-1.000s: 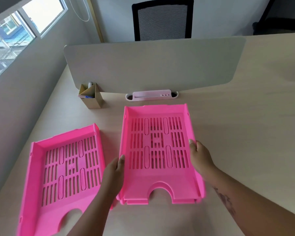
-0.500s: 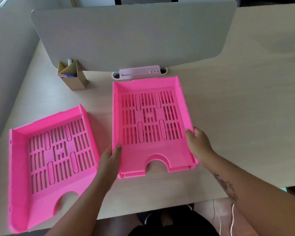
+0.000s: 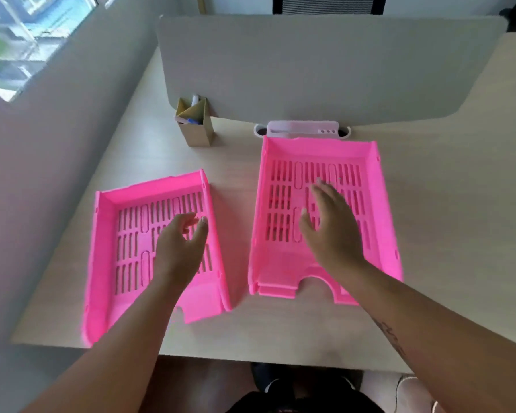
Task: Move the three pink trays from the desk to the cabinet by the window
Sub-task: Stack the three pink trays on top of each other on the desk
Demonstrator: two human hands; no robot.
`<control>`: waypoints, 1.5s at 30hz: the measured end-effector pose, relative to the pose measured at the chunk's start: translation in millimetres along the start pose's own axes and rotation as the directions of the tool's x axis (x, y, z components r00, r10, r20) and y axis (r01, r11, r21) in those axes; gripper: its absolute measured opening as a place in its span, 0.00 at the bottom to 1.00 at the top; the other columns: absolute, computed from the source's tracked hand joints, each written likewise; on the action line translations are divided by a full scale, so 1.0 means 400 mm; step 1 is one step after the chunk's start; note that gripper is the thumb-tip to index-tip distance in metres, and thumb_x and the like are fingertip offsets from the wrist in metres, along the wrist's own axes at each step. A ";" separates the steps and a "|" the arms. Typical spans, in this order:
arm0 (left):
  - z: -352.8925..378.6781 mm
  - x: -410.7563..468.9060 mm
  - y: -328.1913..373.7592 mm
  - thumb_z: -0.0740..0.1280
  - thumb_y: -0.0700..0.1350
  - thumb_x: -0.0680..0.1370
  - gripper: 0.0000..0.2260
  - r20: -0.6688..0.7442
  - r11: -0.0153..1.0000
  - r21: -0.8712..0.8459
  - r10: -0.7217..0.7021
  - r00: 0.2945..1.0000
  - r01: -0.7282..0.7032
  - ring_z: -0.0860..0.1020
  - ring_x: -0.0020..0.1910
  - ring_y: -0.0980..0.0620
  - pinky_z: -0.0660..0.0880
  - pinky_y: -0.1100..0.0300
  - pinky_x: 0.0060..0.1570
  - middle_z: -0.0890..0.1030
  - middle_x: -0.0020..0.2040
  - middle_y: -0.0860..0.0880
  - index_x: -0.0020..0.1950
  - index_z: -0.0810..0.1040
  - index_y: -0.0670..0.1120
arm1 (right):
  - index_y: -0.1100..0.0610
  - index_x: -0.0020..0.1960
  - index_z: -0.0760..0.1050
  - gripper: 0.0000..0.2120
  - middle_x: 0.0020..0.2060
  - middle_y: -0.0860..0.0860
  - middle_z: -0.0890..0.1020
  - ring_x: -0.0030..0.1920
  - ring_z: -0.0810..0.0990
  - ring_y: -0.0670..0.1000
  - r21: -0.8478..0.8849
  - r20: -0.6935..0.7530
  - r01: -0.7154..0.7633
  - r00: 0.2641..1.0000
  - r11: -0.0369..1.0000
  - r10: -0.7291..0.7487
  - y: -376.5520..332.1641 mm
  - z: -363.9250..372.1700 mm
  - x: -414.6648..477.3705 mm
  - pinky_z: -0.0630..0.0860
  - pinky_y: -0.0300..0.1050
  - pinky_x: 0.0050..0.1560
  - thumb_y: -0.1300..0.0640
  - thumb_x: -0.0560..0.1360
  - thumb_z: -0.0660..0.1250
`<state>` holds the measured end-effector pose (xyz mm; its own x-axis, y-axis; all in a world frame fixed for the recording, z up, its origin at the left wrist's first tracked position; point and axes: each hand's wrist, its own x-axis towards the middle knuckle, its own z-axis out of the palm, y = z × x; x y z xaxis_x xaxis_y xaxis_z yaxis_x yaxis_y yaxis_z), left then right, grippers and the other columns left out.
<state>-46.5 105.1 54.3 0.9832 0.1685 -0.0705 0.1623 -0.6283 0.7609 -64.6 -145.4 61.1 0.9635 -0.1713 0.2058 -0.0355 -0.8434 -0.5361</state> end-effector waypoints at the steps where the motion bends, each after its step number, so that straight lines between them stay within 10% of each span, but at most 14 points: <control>1: -0.031 0.005 -0.029 0.66 0.49 0.79 0.17 -0.059 0.998 0.060 -0.003 0.998 0.007 0.78 0.58 0.45 0.73 0.49 0.60 0.81 0.60 0.42 0.64 0.76 0.40 | 0.61 0.73 0.67 0.24 0.72 0.56 0.70 0.73 0.66 0.54 0.044 0.062 0.055 0.996 0.998 -0.057 -0.052 0.026 0.004 0.62 0.50 0.74 0.56 0.78 0.61; 7: -0.178 -0.045 -0.194 0.67 0.46 0.75 0.16 -0.283 0.916 0.359 -0.078 0.956 0.181 0.78 0.51 0.37 0.76 0.43 0.52 0.82 0.50 0.40 0.59 0.77 0.40 | 0.58 0.78 0.56 0.29 0.78 0.53 0.58 0.75 0.61 0.53 0.203 0.457 0.117 0.867 0.972 -0.200 -0.304 0.158 -0.021 0.65 0.50 0.72 0.56 0.78 0.60; 12: -0.216 -0.086 -0.302 0.67 0.44 0.76 0.22 -0.224 0.830 0.234 -0.460 0.859 0.506 0.73 0.49 0.42 0.75 0.46 0.47 0.76 0.56 0.41 0.68 0.67 0.40 | 0.62 0.79 0.45 0.35 0.78 0.60 0.56 0.72 0.66 0.61 0.135 0.656 -0.318 0.739 0.938 0.157 -0.348 0.289 -0.053 0.67 0.52 0.69 0.63 0.77 0.59; 15: -0.235 -0.086 -0.343 0.62 0.37 0.78 0.16 -0.176 0.799 0.142 -0.560 0.809 0.584 0.73 0.45 0.44 0.70 0.51 0.41 0.78 0.57 0.36 0.66 0.71 0.35 | 0.65 0.71 0.61 0.22 0.66 0.63 0.72 0.62 0.74 0.61 0.010 0.697 -0.431 0.650 0.902 0.303 -0.332 0.321 -0.049 0.73 0.50 0.57 0.65 0.78 0.58; 22: -0.353 -0.049 -0.298 0.61 0.44 0.79 0.07 -0.248 0.888 0.040 -0.435 0.866 0.457 0.75 0.36 0.42 0.75 0.50 0.33 0.78 0.47 0.38 0.53 0.72 0.41 | 0.63 0.53 0.73 0.09 0.46 0.59 0.80 0.42 0.78 0.56 0.265 0.538 -0.365 0.824 0.893 0.177 -0.359 0.277 0.003 0.72 0.45 0.33 0.62 0.76 0.59; 26: -0.390 -0.035 -0.203 0.60 0.41 0.82 0.07 -0.163 0.938 0.000 -0.343 0.925 0.348 0.74 0.29 0.45 0.70 0.58 0.13 0.75 0.40 0.45 0.56 0.70 0.38 | 0.54 0.49 0.66 0.03 0.38 0.51 0.71 0.37 0.70 0.51 0.339 0.423 -0.283 0.898 0.897 0.123 -0.352 0.171 0.042 0.60 0.39 0.26 0.60 0.75 0.59; 37: -0.056 -0.016 0.117 0.60 0.44 0.81 0.04 -0.046 0.992 -0.088 -0.097 0.994 0.093 0.76 0.37 0.44 0.73 0.52 0.34 0.80 0.45 0.42 0.51 0.72 0.44 | 0.54 0.38 0.67 0.11 0.26 0.47 0.67 0.23 0.64 0.44 0.333 -0.009 -0.212 0.974 0.919 0.228 -0.028 -0.166 0.020 0.65 0.31 0.19 0.66 0.76 0.60; 45: 0.105 -0.066 0.199 0.57 0.44 0.83 0.06 0.027 0.994 -0.062 -0.091 0.995 0.093 0.73 0.37 0.49 0.66 0.58 0.30 0.74 0.39 0.50 0.51 0.70 0.43 | 0.63 0.50 0.74 0.07 0.33 0.57 0.76 0.26 0.69 0.49 0.322 0.050 -0.376 0.923 0.869 0.381 0.136 -0.196 -0.047 0.68 0.42 0.23 0.64 0.77 0.58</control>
<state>-56.0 18.8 89.7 0.9662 0.2045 -0.1569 0.2471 -0.5614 0.7898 -105.2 -228.1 92.1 0.8894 -0.4539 -0.0552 -0.3074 -0.5041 -0.8071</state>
